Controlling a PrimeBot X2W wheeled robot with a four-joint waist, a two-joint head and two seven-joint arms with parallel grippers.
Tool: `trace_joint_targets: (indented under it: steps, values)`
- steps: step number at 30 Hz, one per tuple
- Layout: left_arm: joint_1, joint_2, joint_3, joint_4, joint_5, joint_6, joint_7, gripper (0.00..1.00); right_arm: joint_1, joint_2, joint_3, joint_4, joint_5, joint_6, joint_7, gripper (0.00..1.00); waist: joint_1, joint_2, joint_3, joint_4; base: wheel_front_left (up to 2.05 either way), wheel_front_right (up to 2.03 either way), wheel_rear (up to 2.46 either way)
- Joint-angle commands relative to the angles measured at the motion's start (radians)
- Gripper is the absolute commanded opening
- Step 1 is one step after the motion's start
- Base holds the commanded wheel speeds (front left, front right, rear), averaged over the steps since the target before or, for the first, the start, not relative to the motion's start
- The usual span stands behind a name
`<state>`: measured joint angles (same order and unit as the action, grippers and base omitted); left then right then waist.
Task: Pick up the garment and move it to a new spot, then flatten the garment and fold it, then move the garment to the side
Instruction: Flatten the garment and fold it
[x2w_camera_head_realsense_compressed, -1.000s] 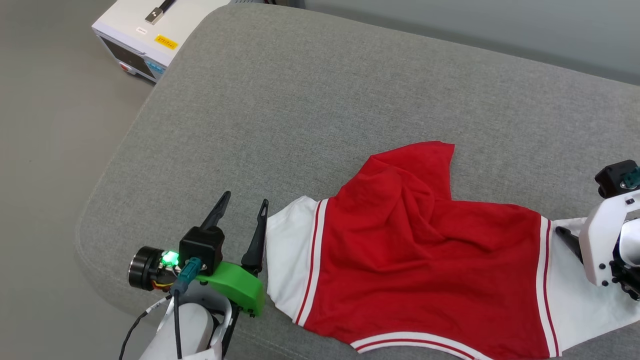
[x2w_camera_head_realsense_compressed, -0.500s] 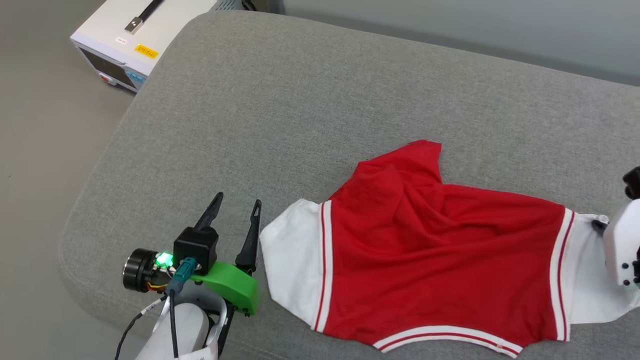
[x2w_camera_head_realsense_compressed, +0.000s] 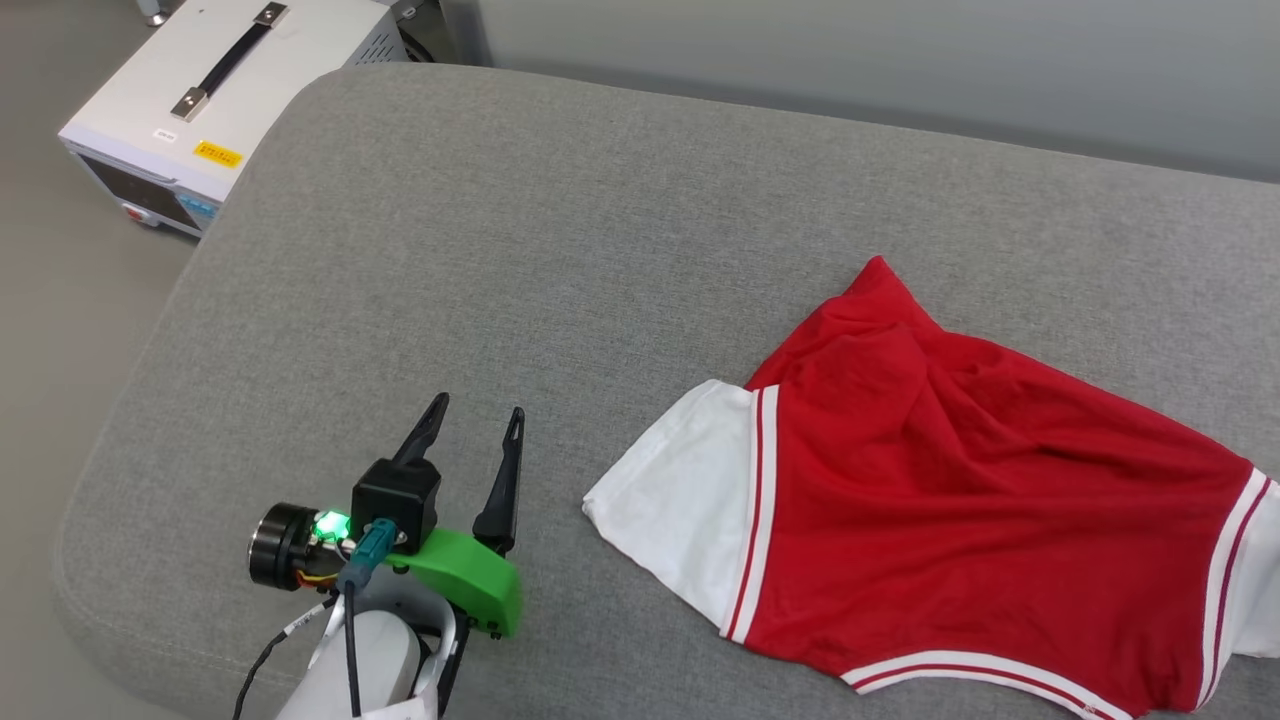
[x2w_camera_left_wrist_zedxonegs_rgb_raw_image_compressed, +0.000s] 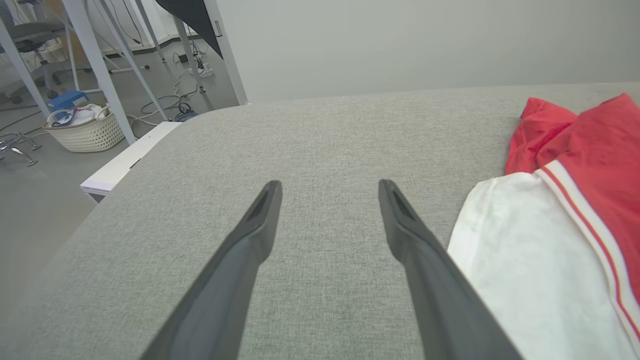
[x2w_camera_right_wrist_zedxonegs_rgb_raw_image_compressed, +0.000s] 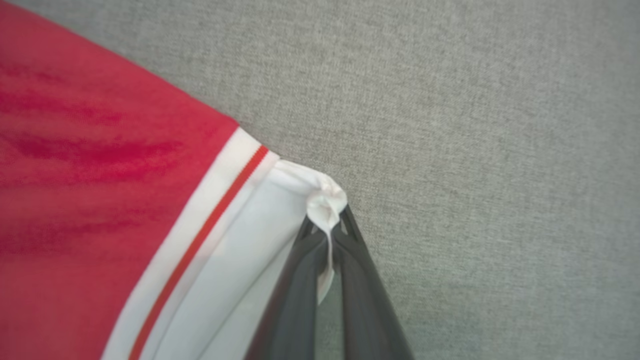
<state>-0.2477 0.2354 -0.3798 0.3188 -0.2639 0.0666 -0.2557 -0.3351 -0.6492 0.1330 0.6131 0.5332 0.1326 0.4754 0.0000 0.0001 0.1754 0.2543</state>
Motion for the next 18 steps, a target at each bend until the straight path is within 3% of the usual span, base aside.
trace_joint_targets:
  steps: [1,2,9,13,18]
  values:
    - [-0.003,-0.004,0.000,0.004,-0.002,-0.001,-0.006,1.00,0.020,0.012,-0.017,-0.007,-0.019,-0.002,-0.023,0.87,0.0000,-0.0001,-0.003,-0.018,0.00,0.00,0.00]
    - [-0.003,-0.005,-0.001,0.005,-0.003,-0.003,-0.006,1.00,0.024,0.023,-0.033,-0.017,-0.028,-0.002,-0.042,1.00,0.0000,-0.0001,-0.004,-0.024,0.00,0.00,0.00]
    - [-0.003,-0.008,-0.003,0.008,-0.013,-0.018,-0.006,1.00,0.055,0.074,-0.105,-0.129,-0.053,-0.002,-0.204,1.00,0.0000,-0.0001,-0.018,-0.057,0.00,0.00,0.00]
    - [0.007,-0.018,-0.001,0.001,-0.050,-0.051,-0.006,1.00,0.110,0.105,-0.143,-0.234,-0.083,-0.002,-0.329,1.00,0.0000,-0.0001,-0.030,-0.076,0.00,0.00,0.00]
    - [0.024,-0.013,-0.009,-0.011,-0.053,-0.060,-0.006,1.00,0.215,0.186,-0.199,-0.370,-0.122,-0.002,-0.443,1.00,0.0000,-0.0001,-0.043,-0.097,0.00,0.00,0.00]
